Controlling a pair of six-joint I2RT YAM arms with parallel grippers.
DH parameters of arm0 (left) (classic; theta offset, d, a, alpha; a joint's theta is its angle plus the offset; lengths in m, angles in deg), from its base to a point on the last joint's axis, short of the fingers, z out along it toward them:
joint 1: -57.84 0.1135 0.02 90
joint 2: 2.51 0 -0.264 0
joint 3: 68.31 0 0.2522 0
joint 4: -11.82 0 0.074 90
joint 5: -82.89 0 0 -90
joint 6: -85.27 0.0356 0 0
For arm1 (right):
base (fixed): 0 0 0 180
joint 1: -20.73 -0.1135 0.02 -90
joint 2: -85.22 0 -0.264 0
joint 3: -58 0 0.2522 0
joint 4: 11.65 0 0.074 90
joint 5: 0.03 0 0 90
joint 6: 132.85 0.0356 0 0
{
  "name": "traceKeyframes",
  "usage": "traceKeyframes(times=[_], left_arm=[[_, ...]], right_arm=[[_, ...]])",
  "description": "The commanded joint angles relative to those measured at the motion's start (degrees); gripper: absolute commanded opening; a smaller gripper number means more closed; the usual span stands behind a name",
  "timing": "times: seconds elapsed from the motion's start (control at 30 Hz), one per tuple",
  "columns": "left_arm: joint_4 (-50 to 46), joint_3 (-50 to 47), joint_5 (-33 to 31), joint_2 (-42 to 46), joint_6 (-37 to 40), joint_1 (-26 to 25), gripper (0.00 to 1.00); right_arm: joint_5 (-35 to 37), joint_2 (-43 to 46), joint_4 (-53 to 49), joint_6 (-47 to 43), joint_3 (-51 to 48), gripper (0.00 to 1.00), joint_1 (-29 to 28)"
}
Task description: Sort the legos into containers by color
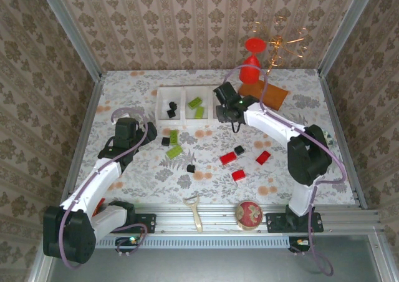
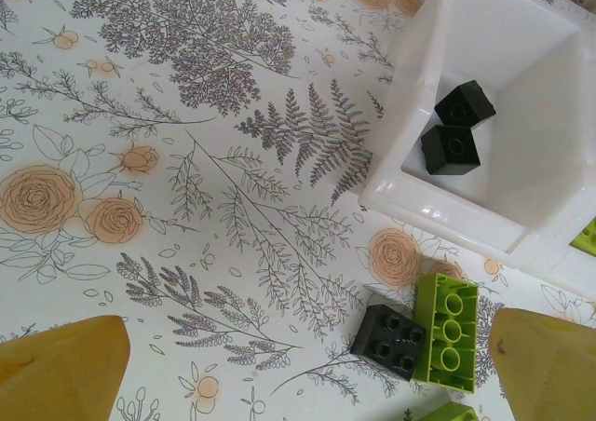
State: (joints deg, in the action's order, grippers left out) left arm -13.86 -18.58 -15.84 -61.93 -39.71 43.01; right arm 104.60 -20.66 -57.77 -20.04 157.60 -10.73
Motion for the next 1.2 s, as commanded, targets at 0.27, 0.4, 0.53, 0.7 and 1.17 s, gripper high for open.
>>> traceKeyframes(times=[0.27, 0.4, 0.53, 0.7, 1.17], left_arm=[[0.4, -0.4, 1.2, -0.2, -1.0, 0.9, 1.00], [0.5, -0.4, 1.2, -0.5, -1.0, 0.8, 1.00], [0.5, -0.4, 1.3, -0.7, -1.0, 0.9, 1.00], [0.5, -0.5, 1.4, -0.8, -1.0, 1.0, 1.00], [0.5, -0.5, 1.5, -1.2, -1.1, 1.1, 1.00]], right_arm=[[1.2, -11.2, -1.3, -2.9, 12.1, 0.26, 1.6], [1.7, -13.5, -1.8, -3.7, 14.1, 0.27, 1.7], [3.1, -15.3, -2.4, -4.2, 15.2, 0.28, 1.8], [3.6, -16.0, -2.3, -4.3, 15.6, 0.31, 2.1], [4.0, -15.3, -2.2, -4.0, 14.5, 0.48, 2.2]])
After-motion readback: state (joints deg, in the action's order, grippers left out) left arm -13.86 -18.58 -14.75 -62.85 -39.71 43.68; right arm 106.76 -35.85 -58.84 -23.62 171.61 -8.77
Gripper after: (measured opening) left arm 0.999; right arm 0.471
